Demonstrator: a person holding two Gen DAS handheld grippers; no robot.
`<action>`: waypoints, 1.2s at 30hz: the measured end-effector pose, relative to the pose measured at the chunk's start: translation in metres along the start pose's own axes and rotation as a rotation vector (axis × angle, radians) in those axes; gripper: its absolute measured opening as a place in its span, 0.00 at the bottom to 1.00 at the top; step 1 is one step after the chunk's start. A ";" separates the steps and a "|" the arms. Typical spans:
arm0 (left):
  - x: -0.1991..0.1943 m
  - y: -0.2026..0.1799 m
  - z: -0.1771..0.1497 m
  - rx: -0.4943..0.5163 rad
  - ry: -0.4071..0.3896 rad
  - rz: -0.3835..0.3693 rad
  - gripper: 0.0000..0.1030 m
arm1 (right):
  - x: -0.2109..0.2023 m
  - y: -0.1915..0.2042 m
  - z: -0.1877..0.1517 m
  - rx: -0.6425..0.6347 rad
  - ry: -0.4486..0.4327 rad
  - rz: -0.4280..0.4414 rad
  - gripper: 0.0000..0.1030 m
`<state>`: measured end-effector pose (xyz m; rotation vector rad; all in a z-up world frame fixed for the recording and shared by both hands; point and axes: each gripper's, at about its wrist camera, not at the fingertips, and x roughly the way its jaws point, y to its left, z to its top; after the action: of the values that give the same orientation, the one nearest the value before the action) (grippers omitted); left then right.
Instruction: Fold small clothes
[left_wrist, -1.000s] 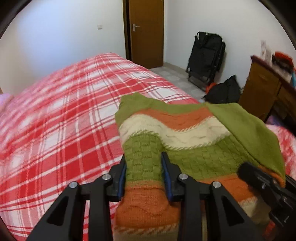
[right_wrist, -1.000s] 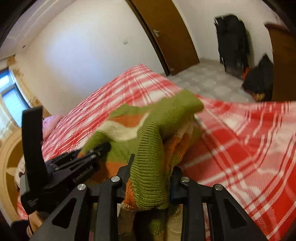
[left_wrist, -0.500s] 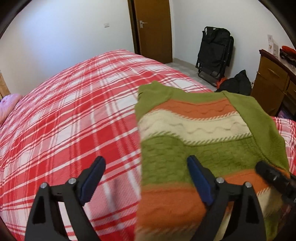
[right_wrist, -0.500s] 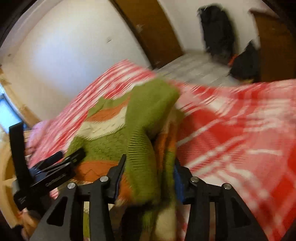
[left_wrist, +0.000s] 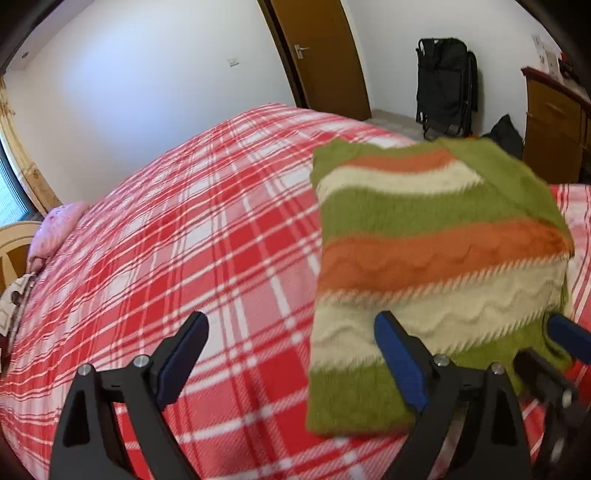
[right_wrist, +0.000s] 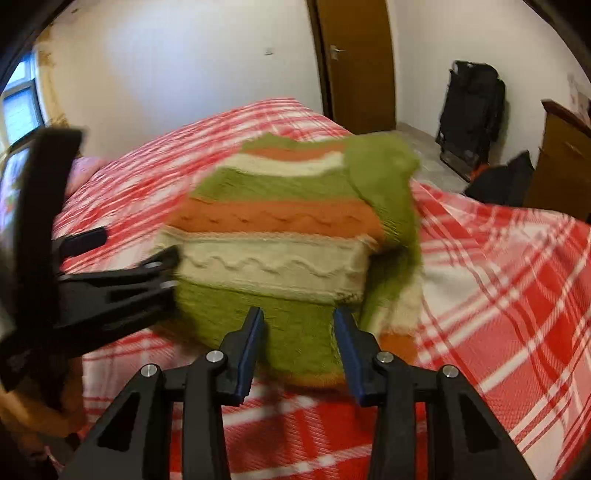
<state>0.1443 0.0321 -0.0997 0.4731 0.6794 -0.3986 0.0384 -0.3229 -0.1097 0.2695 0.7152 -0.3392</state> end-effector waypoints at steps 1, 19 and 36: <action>-0.001 0.001 -0.004 0.002 0.009 0.000 0.92 | -0.001 -0.003 -0.001 0.005 -0.003 -0.002 0.40; -0.097 0.025 -0.057 -0.086 -0.053 -0.059 0.91 | -0.108 -0.010 -0.046 0.167 -0.127 -0.053 0.62; -0.209 0.060 -0.072 -0.159 -0.320 0.014 1.00 | -0.223 0.052 -0.043 0.054 -0.417 -0.096 0.63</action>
<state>-0.0104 0.1612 0.0094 0.2544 0.3931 -0.3934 -0.1233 -0.2134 0.0166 0.2064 0.3090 -0.4891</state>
